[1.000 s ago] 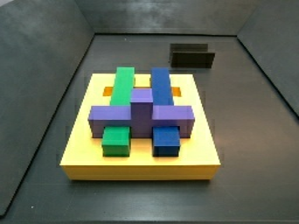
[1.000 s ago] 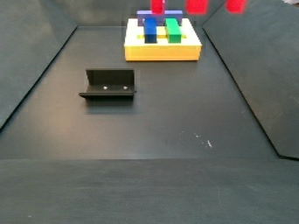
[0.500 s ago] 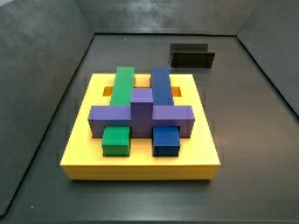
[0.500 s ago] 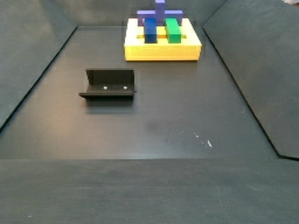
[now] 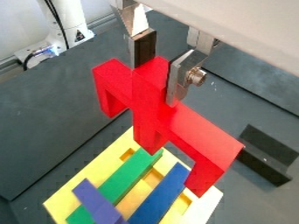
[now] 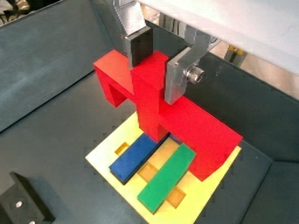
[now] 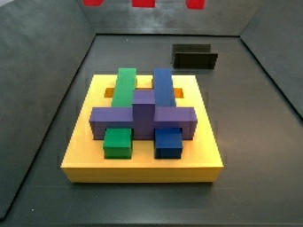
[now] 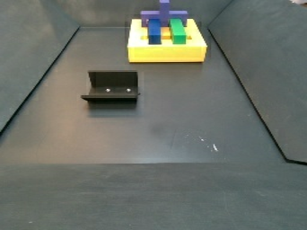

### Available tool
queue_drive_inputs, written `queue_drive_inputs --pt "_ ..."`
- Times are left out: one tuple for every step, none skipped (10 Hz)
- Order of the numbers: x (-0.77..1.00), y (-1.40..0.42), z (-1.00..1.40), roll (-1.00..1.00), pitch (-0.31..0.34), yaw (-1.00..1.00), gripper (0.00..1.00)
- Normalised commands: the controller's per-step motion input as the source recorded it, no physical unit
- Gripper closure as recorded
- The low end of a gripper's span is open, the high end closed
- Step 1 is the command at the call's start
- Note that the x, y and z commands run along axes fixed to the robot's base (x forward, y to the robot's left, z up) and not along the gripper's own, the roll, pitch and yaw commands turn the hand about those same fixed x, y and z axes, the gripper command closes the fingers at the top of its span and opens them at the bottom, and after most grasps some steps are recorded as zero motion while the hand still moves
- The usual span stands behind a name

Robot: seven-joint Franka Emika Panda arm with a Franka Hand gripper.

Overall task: Pick up the red object. Move up. Move to above the board. Insert the red object.
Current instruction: Move to above the board, then insert the red object.

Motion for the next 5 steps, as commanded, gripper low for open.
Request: queue_drive_inputs --pt "0.07 -0.18 0.04 0.03 0.085 0.01 1.00" --pt "-0.15 0.13 -0.16 0.00 -0.076 -0.01 1.00" --pt "0.01 0.15 -0.37 0.09 0.000 0.00 1.00" --pt "0.00 0.39 -0.79 0.18 -0.041 0.00 1.00" --pt "-0.16 0.13 -0.79 0.17 -0.123 -0.04 1.00"
